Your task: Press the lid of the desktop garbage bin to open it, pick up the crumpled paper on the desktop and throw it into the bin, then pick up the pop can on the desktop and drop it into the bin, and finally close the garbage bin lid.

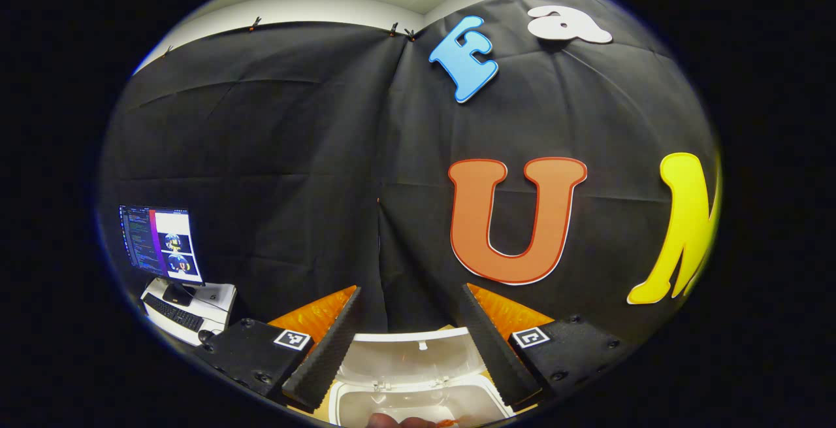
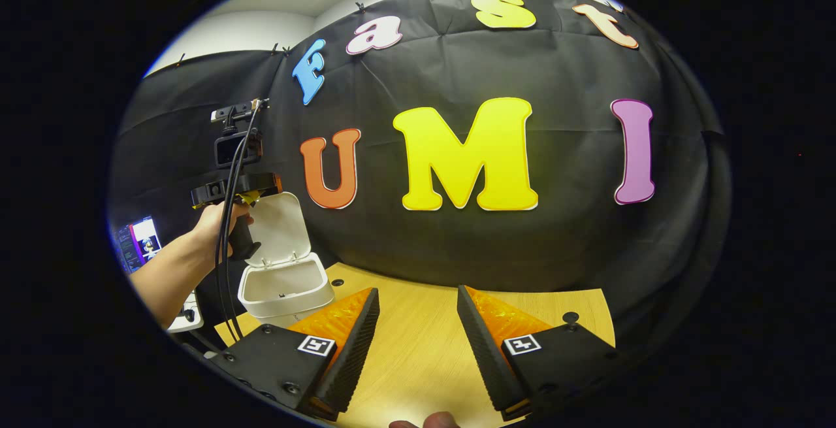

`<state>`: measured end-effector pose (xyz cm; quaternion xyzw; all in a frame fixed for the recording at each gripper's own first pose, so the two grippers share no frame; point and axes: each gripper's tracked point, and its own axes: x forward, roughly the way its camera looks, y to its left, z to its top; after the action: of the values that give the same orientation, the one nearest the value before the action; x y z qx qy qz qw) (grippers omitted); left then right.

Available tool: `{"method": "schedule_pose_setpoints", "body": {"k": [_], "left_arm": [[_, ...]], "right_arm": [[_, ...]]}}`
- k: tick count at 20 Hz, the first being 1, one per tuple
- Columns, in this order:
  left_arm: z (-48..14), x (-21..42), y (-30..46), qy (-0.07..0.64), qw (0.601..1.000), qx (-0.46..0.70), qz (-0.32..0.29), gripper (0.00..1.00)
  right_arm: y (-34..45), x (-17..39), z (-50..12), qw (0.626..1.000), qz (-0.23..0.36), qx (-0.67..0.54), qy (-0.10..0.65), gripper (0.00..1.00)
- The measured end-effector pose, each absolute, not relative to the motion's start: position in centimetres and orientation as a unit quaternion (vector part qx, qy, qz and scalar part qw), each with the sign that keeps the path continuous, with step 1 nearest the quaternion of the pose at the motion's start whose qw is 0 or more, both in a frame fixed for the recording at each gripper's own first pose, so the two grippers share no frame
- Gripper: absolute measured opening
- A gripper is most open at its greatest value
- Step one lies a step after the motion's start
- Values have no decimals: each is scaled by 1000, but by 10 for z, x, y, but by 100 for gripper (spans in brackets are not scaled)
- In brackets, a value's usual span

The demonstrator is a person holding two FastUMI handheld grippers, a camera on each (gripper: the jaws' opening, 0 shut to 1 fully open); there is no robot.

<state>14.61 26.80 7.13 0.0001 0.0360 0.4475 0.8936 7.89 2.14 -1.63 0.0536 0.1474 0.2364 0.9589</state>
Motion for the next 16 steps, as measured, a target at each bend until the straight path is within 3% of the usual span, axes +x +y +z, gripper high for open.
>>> {"method": "schedule_pose_setpoints", "body": {"k": [16], "left_arm": [[10,95,179,72,891,-75,442,97]], "right_arm": [[-6,51,-22,961,237,52,130,78]]}}
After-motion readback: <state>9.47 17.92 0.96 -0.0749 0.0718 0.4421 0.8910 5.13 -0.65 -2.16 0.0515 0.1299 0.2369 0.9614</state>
